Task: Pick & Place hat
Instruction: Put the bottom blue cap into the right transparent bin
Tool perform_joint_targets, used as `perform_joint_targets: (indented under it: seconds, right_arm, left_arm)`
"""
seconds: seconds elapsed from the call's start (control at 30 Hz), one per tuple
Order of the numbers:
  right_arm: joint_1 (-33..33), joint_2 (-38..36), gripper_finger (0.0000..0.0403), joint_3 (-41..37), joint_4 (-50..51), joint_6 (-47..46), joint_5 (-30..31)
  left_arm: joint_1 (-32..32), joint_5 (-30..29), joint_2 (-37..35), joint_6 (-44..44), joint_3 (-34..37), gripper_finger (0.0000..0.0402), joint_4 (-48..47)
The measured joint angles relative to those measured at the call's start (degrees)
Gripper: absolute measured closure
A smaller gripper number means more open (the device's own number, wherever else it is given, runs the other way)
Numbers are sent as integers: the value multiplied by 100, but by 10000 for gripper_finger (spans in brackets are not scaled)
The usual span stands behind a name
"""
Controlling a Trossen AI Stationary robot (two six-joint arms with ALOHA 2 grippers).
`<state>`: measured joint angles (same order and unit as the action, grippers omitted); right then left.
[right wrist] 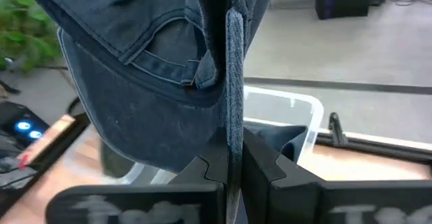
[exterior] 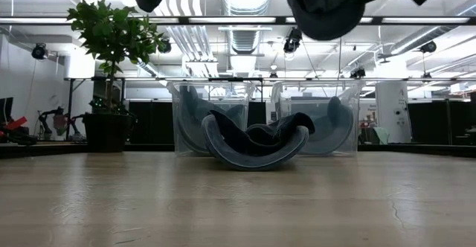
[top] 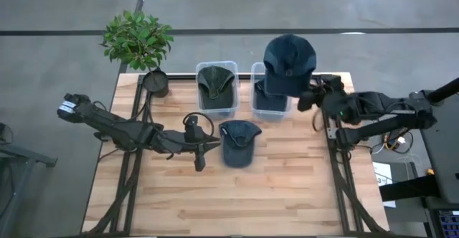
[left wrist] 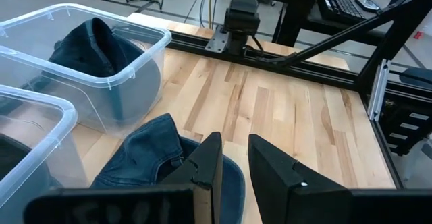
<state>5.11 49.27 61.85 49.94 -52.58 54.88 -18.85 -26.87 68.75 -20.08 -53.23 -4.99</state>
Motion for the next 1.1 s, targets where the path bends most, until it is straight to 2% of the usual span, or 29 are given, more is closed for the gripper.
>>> perform_joint_targets:
  seconds: [0.2,0.4,0.73,1.1]
  right_arm:
    - [-1449,258,390,-1,-347,634,-1439]
    - [-2347,748,390,-35,-564,872,-2830]
    - [-3241,1369,390,-182,-605,926,-3832]
    - [-3620,1507,390,-871,-1084,477,-4387]
  left_arm:
    - [0,0,0,0,0,335,-14]
    - [0,0,0,96,0,335,-22]
    - [0,2,-7,323,0,335,-55]
    - [4,2,-37,767,0,335,-63]
